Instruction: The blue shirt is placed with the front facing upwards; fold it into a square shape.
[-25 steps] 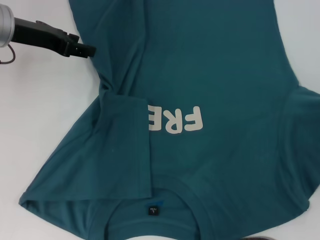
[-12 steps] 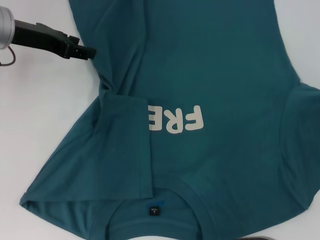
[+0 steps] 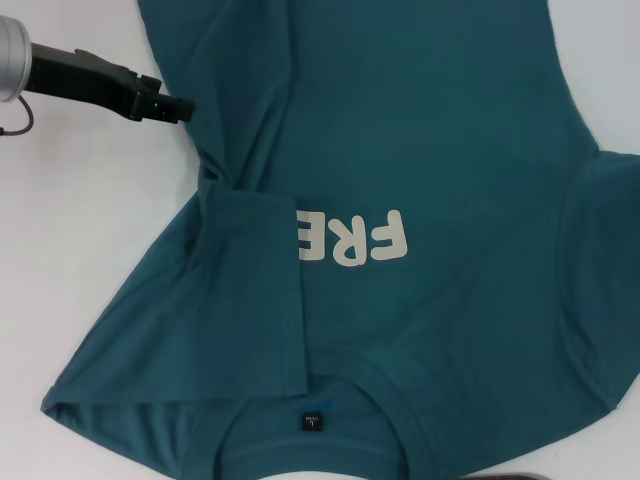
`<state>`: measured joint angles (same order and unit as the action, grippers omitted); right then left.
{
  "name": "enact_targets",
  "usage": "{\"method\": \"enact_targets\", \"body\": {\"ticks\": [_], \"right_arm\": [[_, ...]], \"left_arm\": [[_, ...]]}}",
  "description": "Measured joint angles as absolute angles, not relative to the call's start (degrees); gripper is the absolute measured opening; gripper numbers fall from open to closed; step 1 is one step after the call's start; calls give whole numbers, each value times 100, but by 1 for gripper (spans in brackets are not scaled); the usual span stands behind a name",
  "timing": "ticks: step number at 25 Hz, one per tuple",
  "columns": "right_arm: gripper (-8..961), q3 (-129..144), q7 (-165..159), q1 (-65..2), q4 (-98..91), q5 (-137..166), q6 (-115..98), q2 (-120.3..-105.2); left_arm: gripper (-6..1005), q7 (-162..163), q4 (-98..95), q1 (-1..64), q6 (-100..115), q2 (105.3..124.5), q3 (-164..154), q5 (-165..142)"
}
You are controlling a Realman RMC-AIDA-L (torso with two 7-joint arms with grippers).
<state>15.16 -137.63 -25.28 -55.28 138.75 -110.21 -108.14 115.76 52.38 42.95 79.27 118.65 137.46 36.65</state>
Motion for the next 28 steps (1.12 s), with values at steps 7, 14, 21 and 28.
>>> {"method": "enact_targets", "body": {"ticks": [7,14,21,28], "right_arm": [[116,1656,-13778,-2732,-5476,13860,-11164,-10996],[124,2027,-13936,-3125,-5461,13874,-11108,-11135],[131,2524,-14116,-3428,-5341,13888,-10817,-11187],[139,2868,-14126,-3588,-4964,13888,-10571,-11244]], "left_arm": [[583,11582,5268,4277,7931,11865,13746,3665],[585,11550,5275,4278,7890,11865,13746,3665],[584,11546,5282,4230,7883,11858,13746,3665],[583,11542,5288,4209,7883,11855,13753,3665]]}}
